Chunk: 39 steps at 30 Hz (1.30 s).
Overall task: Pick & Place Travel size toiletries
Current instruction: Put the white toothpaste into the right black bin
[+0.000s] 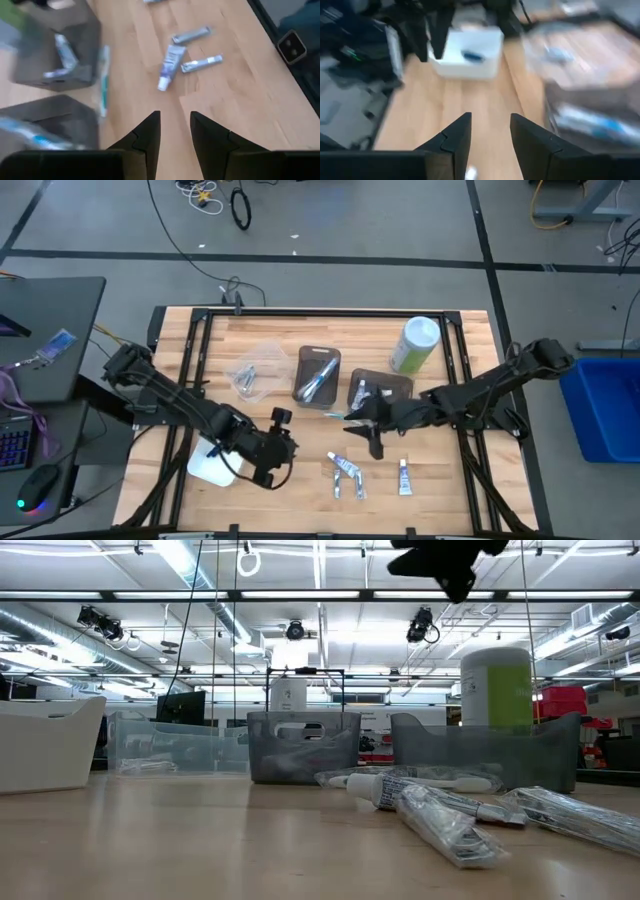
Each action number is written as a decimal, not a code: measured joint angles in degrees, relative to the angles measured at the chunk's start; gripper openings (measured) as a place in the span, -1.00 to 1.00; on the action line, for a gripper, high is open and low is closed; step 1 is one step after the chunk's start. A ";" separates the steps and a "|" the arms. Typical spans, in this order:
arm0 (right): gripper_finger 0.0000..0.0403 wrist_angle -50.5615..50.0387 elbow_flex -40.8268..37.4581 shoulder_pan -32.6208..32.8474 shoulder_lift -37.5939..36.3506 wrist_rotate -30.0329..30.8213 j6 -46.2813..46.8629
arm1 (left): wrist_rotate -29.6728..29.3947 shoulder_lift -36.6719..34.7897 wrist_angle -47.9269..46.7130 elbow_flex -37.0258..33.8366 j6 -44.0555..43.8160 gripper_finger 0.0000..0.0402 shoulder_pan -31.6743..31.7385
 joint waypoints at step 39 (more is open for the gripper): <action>-0.18 -49.82 9.45 17.71 18.89 -15.69 76.36 | 4.70 -0.43 30.37 -18.92 0.36 -0.43 7.44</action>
